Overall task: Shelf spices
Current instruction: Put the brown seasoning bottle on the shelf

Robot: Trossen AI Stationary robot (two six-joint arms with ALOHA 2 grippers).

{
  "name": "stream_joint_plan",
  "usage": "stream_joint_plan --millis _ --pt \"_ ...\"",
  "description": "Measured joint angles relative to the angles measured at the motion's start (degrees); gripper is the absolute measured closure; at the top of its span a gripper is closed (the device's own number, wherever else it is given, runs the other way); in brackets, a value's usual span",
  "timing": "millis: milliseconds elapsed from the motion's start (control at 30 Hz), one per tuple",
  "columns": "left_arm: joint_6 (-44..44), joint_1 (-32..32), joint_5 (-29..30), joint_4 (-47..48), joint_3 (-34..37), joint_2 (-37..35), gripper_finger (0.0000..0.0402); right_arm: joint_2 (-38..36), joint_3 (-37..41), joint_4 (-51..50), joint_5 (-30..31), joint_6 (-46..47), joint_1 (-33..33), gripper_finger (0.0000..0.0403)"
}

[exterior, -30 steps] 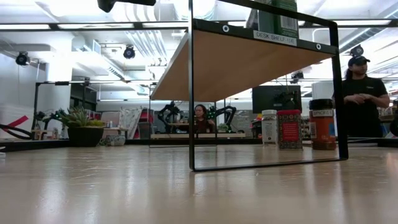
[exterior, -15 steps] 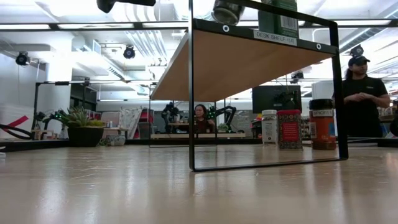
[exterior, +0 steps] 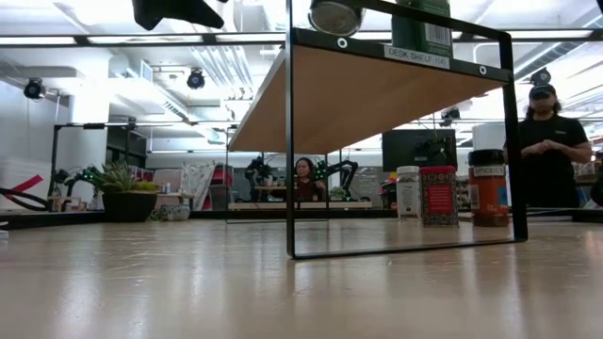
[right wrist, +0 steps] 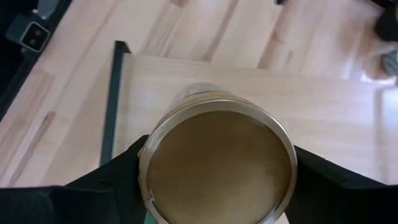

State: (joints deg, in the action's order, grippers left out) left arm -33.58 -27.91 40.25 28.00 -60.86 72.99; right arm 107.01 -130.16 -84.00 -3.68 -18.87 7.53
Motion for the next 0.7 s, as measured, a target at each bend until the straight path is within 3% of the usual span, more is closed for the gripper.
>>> stream_joint_plan --millis 700 --pt "-0.5 0.1 4.4 -0.6 0.8 0.0 0.0198 4.8 -0.2 2.6 -1.3 0.0 3.5 0.0144"
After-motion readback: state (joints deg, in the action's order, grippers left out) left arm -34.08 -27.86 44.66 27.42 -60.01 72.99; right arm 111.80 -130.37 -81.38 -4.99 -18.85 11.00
